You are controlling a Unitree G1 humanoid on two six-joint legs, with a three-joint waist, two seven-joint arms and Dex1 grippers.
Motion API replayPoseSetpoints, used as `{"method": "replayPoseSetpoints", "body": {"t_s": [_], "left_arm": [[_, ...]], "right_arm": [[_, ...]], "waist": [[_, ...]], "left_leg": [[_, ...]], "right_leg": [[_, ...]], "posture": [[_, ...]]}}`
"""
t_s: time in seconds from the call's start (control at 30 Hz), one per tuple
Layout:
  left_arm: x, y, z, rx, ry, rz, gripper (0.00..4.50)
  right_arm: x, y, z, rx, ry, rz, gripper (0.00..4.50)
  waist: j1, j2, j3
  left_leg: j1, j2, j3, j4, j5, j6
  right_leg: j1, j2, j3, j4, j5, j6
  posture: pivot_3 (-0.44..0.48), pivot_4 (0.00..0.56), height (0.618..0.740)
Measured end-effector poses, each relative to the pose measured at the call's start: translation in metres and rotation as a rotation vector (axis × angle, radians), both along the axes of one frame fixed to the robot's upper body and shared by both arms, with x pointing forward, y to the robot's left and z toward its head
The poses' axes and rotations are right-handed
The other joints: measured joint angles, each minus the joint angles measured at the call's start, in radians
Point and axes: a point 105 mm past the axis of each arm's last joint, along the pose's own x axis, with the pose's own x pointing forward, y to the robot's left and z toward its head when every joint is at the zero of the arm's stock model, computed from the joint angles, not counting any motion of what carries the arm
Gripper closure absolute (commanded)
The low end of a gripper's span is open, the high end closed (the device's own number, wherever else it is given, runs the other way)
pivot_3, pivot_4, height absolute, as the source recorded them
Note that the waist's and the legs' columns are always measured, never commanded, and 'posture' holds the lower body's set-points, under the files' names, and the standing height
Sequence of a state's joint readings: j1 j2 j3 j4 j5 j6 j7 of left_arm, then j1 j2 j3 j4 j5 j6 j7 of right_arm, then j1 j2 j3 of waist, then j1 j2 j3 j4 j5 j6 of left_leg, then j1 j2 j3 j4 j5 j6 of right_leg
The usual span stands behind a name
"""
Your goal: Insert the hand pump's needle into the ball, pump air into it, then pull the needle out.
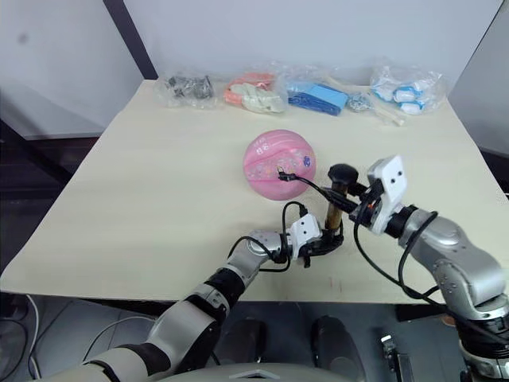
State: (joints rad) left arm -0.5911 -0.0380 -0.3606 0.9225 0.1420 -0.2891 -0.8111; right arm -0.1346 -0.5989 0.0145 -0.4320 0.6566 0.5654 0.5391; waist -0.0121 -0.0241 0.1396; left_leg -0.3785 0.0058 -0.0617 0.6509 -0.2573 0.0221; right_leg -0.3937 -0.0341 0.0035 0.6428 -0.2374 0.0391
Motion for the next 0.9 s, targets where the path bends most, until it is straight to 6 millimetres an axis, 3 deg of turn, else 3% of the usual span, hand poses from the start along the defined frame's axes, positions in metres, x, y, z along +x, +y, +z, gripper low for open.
{"method": "replayPoseSetpoints", "body": {"t_s": [0.13,0.27,0.43,0.6,0.67,0.7,0.77,0.83,0.9], "left_arm": [[-0.002,0.001,-0.004,0.01,0.013,0.005,3.38],[-0.001,0.002,-0.007,0.026,0.013,0.01,3.38],[-0.002,0.0,-0.008,0.021,0.015,0.009,3.38],[-0.002,-0.006,-0.003,0.0,0.004,-0.001,3.38],[-0.002,-0.01,0.001,-0.01,-0.007,-0.008,3.38],[-0.002,-0.011,0.002,-0.013,-0.008,-0.012,3.38],[-0.002,-0.012,0.002,-0.014,-0.009,-0.012,3.38],[-0.003,-0.014,0.003,-0.02,-0.01,-0.011,3.38],[-0.002,-0.014,0.003,-0.021,-0.011,-0.008,3.38]], "right_arm": [[-0.001,0.0,-0.038,-0.005,0.015,-0.001,3.45],[-0.001,0.002,-0.043,0.006,0.0,0.001,3.45],[0.001,-0.004,-0.036,-0.009,0.014,0.005,3.45],[0.002,-0.016,-0.016,-0.027,0.057,0.003,3.45],[0.002,-0.021,0.0,-0.034,0.056,0.006,3.45],[0.001,-0.023,0.029,-0.014,0.005,0.026,3.45],[-0.001,-0.022,0.039,-0.01,-0.007,0.037,3.45],[-0.005,-0.025,0.072,-0.003,-0.062,0.059,3.45],[-0.008,-0.026,0.086,-0.008,-0.078,0.071,3.45]], "waist": [[-0.001,-0.006,-0.013],[-0.004,-0.007,-0.013],[-0.001,-0.002,-0.009],[0.01,0.006,0.002],[0.014,0.012,0.006],[0.015,0.012,0.006],[0.024,0.01,0.009],[0.026,0.01,0.014],[0.026,0.01,0.016]], "left_leg": [[0.002,0.0,0.0,-0.002,0.0,0.0],[0.016,0.001,0.0,-0.004,0.0,0.0],[0.016,0.003,-0.003,-0.005,-0.001,0.0],[0.008,-0.001,-0.003,-0.003,-0.001,0.0],[-0.003,-0.003,-0.002,0.0,0.0,0.0],[-0.005,-0.004,-0.001,0.0,0.0,0.0],[-0.005,-0.005,0.0,0.0,0.0,0.0],[-0.006,-0.004,0.0,0.001,0.0,0.0],[-0.006,-0.004,0.0,0.001,0.0,0.0]], "right_leg": [[0.002,0.0,0.0,0.0,-0.001,-0.001],[0.014,0.0,0.0,-0.001,-0.004,-0.006],[0.015,-0.001,-0.003,-0.001,-0.005,-0.007],[0.01,-0.004,-0.003,-0.003,-0.002,-0.002],[0.0,-0.005,-0.002,-0.002,0.0,0.002],[-0.003,-0.005,-0.001,-0.002,0.001,0.003],[-0.003,-0.005,0.0,-0.002,0.001,0.001],[-0.003,-0.007,0.0,-0.002,0.001,0.003],[-0.003,-0.007,-0.001,-0.002,0.001,0.003]], "posture": [[0.0,0.15,0.74],[0.0,0.15,0.74],[0.0,0.15,0.74],[0.0,0.15,0.74],[0.0,0.15,0.74],[0.0,0.15,0.74],[0.0,0.15,0.74],[0.0,0.15,0.74],[0.0,0.15,0.74]]}}
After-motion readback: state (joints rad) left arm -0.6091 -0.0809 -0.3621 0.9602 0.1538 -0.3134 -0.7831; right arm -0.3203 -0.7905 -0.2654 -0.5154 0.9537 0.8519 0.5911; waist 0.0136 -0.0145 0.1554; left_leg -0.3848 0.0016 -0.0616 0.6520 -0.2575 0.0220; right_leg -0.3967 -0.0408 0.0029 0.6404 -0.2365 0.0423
